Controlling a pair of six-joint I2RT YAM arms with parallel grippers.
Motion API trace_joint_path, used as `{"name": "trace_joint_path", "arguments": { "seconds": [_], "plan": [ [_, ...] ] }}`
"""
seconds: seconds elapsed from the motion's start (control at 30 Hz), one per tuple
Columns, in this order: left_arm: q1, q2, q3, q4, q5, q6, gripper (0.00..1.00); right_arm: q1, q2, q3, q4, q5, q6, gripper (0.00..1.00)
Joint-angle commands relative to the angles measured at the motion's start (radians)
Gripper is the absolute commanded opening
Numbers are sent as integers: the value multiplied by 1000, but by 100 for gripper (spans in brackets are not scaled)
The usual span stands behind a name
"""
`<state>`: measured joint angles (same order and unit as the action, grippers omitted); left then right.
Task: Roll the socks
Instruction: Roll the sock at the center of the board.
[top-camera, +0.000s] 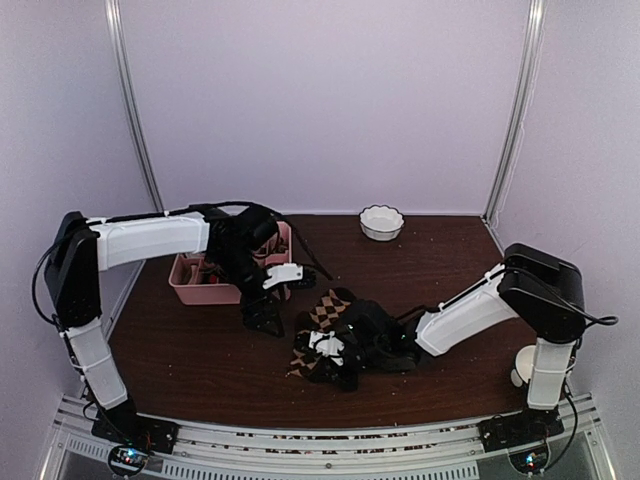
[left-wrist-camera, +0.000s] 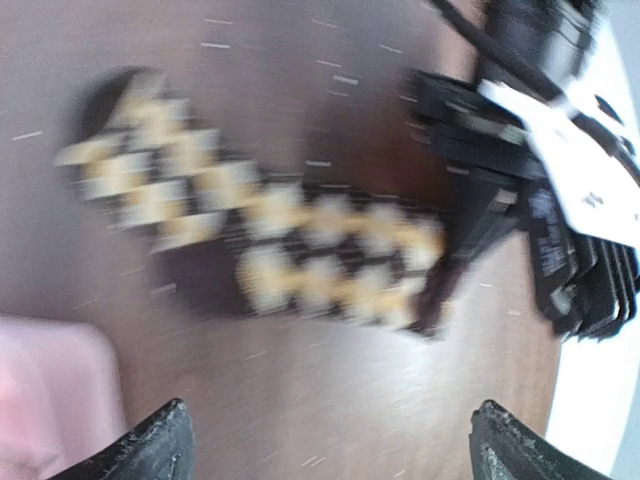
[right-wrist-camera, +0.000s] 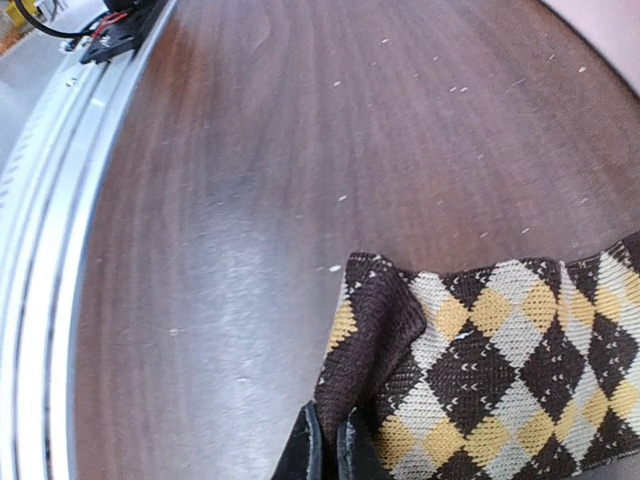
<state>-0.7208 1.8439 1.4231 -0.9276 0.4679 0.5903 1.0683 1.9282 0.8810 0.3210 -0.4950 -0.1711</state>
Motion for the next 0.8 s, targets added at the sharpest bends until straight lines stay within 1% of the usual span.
{"name": "trace_joint_path", "arguments": {
  "seconds": [0.0, 0.03, 0.07, 0.1, 0.13, 0.17, 0.23, 0.3, 0.4, 0.47, 0.5, 0.53, 0.6, 0.67, 0.7, 0.73, 0.77],
  "plan": [
    [50, -70, 0, 137, -236, -190, 98, 4, -11, -45, -194, -129, 96, 0],
    [69, -56, 7, 147, -291, -235, 98, 3, -17, -53, -194, -144, 111, 0],
    [96, -35, 26, 122, -274, -247, 98, 3, -20, -58, -197, -160, 126, 0],
    [131, -14, 58, 72, -182, -203, 98, 4, -17, -58, -205, -177, 143, 0],
    [159, -12, 64, 61, -111, -195, 98, 0, -12, -53, -210, -185, 163, 0],
    [165, -32, 47, 83, -107, -187, 98, -6, 2, -46, -219, -200, 184, 0],
    [145, -97, -24, 158, -151, -146, 98, -29, 34, -21, -235, -215, 244, 0],
    [137, -130, -51, 181, -146, -118, 98, -61, 70, 4, -242, -248, 304, 0],
    [157, -74, -4, 124, -135, -115, 98, -93, 98, 22, -239, -281, 359, 0],
    [194, -2, 54, 45, -79, -111, 98, -107, 102, 17, -230, -280, 391, 0],
    [205, 6, 62, 42, -72, -118, 98, -116, 109, 14, -227, -287, 406, 0],
    [199, -24, 34, 82, -110, -121, 98, -124, 117, 10, -222, -290, 424, 0],
    [178, -160, -66, 234, -208, -117, 98, -133, 133, -2, -221, -290, 438, 0],
    [193, -286, -132, 366, -235, -169, 98, -136, 149, -12, -218, -290, 448, 0],
    [203, -305, -175, 415, -302, -228, 98, -136, 161, -10, -226, -291, 448, 0],
    [208, -300, -185, 449, -385, -241, 98, -137, 170, -3, -241, -291, 445, 0],
    [213, -272, -151, 395, -360, -193, 88, -138, 177, 4, -260, -287, 442, 0]
  ]
}}
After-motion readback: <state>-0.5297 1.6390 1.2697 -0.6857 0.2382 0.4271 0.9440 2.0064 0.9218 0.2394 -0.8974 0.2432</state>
